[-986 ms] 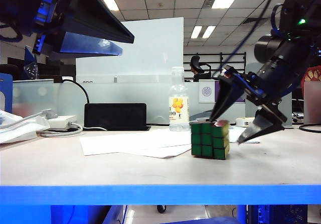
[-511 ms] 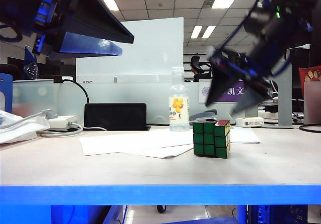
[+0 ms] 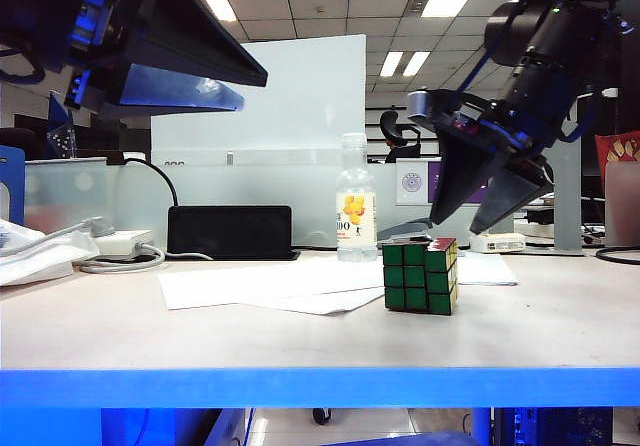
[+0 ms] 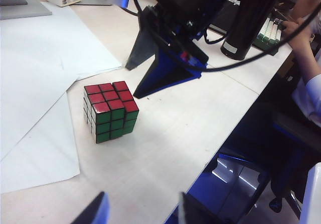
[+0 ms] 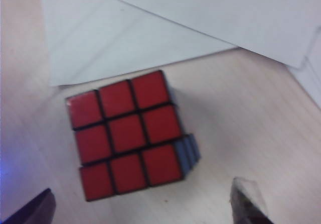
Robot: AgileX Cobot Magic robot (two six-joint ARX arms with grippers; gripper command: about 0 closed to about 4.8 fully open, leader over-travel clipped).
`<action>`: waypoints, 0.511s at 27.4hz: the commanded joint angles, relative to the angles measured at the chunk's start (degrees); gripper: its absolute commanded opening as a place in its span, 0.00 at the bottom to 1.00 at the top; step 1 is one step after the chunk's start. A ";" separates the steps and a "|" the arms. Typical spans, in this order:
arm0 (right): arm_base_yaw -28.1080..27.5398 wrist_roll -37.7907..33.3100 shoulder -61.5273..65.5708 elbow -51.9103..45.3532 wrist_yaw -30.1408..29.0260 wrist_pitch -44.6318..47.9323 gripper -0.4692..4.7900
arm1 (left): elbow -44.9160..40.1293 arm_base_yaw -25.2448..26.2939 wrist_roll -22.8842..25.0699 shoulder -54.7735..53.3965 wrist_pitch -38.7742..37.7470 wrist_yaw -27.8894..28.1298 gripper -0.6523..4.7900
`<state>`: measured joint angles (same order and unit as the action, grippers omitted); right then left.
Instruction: Rotate the Rubik's Cube so that the bottom side is facing up.
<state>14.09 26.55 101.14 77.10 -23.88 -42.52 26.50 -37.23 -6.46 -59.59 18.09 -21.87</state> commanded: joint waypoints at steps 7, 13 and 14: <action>4.50 1.18 -0.42 0.09 -0.04 0.66 1.00 | 0.09 -0.07 0.02 -0.02 -0.94 -0.04 0.46; 5.40 1.53 1.01 0.11 6.43 5.14 1.00 | 0.09 -0.07 0.00 0.00 -1.40 -0.13 0.46; 5.40 1.53 1.42 0.11 7.87 5.42 1.00 | 0.09 -0.07 0.02 0.00 -1.64 -0.28 0.46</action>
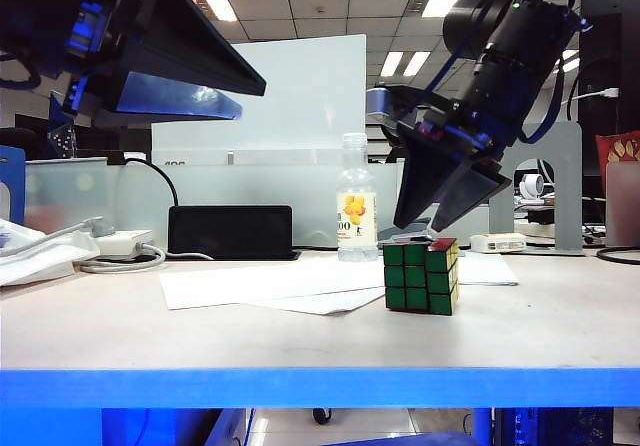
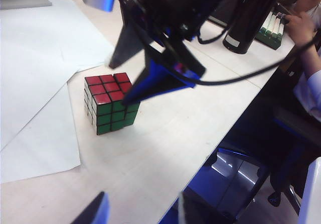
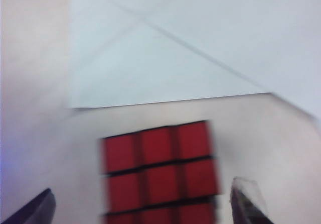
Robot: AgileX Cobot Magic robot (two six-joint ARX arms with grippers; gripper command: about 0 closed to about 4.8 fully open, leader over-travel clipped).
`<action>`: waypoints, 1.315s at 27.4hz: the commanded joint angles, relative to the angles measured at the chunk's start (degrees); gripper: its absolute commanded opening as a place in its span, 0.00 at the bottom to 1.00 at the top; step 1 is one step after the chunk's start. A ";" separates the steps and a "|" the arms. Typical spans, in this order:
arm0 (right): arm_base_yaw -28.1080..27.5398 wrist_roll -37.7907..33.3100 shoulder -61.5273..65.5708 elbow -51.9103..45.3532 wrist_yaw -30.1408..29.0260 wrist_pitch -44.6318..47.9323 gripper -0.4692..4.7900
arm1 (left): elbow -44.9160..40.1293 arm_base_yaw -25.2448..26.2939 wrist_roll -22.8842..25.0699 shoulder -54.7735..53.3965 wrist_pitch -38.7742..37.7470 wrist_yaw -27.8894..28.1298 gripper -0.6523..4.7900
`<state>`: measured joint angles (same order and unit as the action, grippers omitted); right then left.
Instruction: Rotate the Rubik's Cube so that the bottom side is facing up.
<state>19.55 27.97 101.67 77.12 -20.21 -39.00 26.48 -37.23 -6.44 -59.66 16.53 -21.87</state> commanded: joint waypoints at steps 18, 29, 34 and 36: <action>-0.24 0.13 8.72 0.09 3.54 3.69 1.00 | 0.11 -0.07 0.00 0.07 -2.62 -0.46 0.46; -0.42 -1.75 8.70 0.24 -7.26 -2.89 0.60 | 0.11 -0.07 0.04 0.07 -2.71 -0.44 0.46; -0.70 -3.37 8.70 0.22 -14.71 -6.29 0.60 | 0.11 -0.07 0.46 0.07 -2.71 -0.31 0.46; -1.07 -4.20 8.70 0.22 -16.70 -6.43 0.60 | 0.11 -0.07 0.44 0.07 -2.71 -0.22 0.46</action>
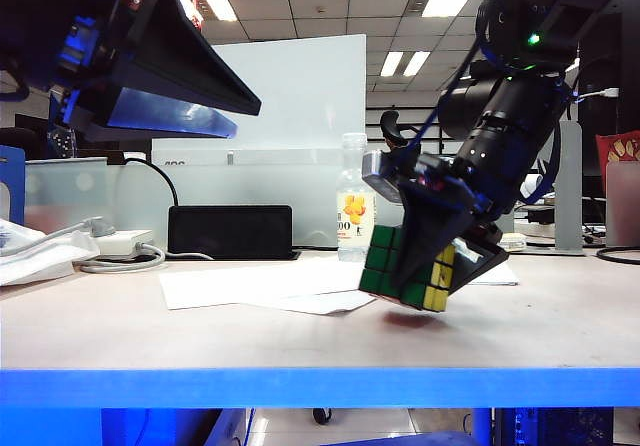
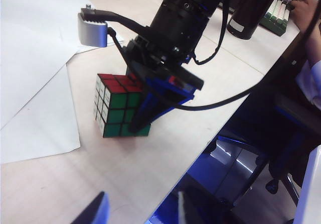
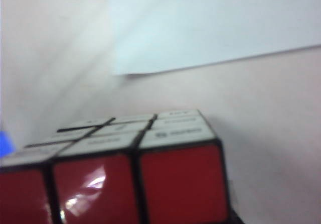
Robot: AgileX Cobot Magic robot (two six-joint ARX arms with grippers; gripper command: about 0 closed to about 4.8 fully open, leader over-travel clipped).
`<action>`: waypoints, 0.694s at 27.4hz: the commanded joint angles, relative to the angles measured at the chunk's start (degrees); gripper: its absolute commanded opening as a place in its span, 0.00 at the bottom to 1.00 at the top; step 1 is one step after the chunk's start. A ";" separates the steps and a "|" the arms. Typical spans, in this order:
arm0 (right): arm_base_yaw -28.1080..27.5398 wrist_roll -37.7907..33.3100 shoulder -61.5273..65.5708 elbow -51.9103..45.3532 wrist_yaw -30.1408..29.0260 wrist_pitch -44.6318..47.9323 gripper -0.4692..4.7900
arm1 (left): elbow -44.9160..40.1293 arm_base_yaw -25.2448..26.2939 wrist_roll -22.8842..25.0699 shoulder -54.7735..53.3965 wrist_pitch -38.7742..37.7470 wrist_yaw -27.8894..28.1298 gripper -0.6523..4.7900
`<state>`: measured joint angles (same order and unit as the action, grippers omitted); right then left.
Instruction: Rotate the Rubik's Cube so that the bottom side is facing up.
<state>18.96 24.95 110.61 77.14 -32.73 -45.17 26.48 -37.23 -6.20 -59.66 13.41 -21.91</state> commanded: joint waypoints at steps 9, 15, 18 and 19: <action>-5.81 -11.06 0.24 0.20 -17.53 2.19 0.60 | 0.11 -0.07 0.17 0.07 0.44 -0.17 0.46; -9.29 -29.59 2.82 0.17 -30.36 8.52 0.61 | 0.11 -0.07 0.17 0.07 0.44 -0.20 0.46; -9.29 -34.67 2.86 0.20 -33.68 10.47 0.61 | 0.11 -0.07 0.17 0.07 0.46 -0.20 0.46; -9.22 -36.00 2.86 0.20 -35.17 11.08 0.61 | 0.11 -0.07 0.17 0.07 0.46 -0.20 0.46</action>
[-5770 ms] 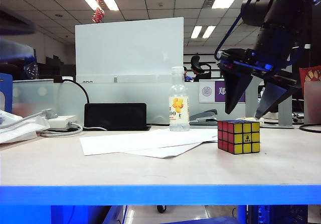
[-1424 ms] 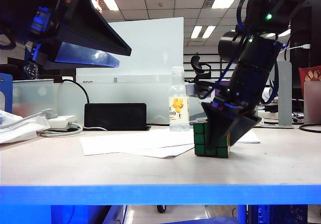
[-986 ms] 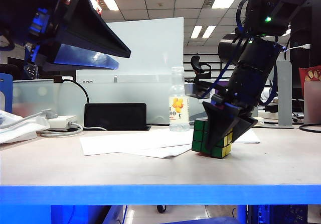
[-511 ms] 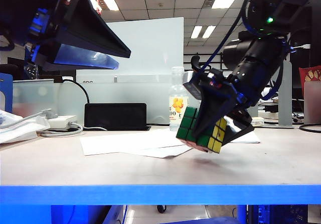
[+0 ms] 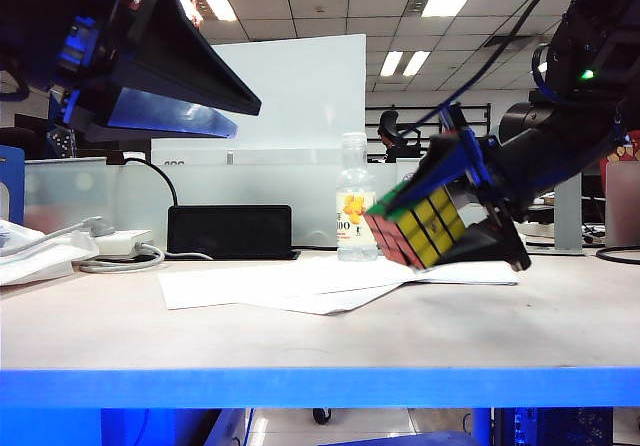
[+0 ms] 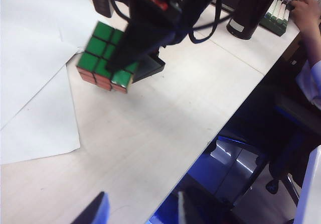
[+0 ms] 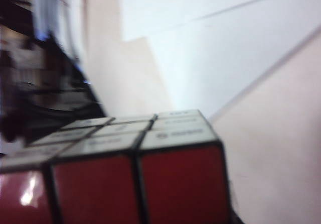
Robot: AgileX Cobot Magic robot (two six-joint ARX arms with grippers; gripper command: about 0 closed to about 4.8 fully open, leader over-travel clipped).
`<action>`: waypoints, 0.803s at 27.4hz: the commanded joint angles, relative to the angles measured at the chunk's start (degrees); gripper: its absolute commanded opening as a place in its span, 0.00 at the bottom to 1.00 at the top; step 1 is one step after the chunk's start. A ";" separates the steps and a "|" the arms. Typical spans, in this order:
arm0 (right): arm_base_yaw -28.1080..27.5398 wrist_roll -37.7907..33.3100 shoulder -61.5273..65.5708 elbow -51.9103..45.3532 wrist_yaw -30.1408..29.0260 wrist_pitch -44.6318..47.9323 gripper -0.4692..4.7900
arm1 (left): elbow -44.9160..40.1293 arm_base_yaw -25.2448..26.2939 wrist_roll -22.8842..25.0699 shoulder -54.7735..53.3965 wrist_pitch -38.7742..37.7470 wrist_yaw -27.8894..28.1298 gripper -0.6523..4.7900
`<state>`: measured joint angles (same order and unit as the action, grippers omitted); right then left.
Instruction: Rotate the Rubik's Cube so that the bottom side is facing up.
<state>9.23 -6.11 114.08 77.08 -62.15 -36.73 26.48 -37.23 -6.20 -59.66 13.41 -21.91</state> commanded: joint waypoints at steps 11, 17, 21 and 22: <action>0.79 -16.44 -0.44 0.13 -9.70 5.09 0.61 | 0.11 -0.07 0.17 0.07 0.52 -0.17 0.46; 0.79 -16.02 0.35 0.11 -0.81 3.23 0.66 | 0.11 -0.07 0.15 0.07 0.52 -0.20 0.46; 0.79 -14.64 1.77 0.00 2.69 1.49 0.82 | 0.11 -0.07 0.15 0.07 0.44 -0.22 0.46; 0.79 -14.62 2.14 0.00 2.80 1.44 0.82 | 0.11 -0.07 0.15 0.07 0.39 -0.22 0.46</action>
<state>9.93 -21.50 116.01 76.88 -59.24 -34.98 26.48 -37.26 -6.20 -59.66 13.41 -21.91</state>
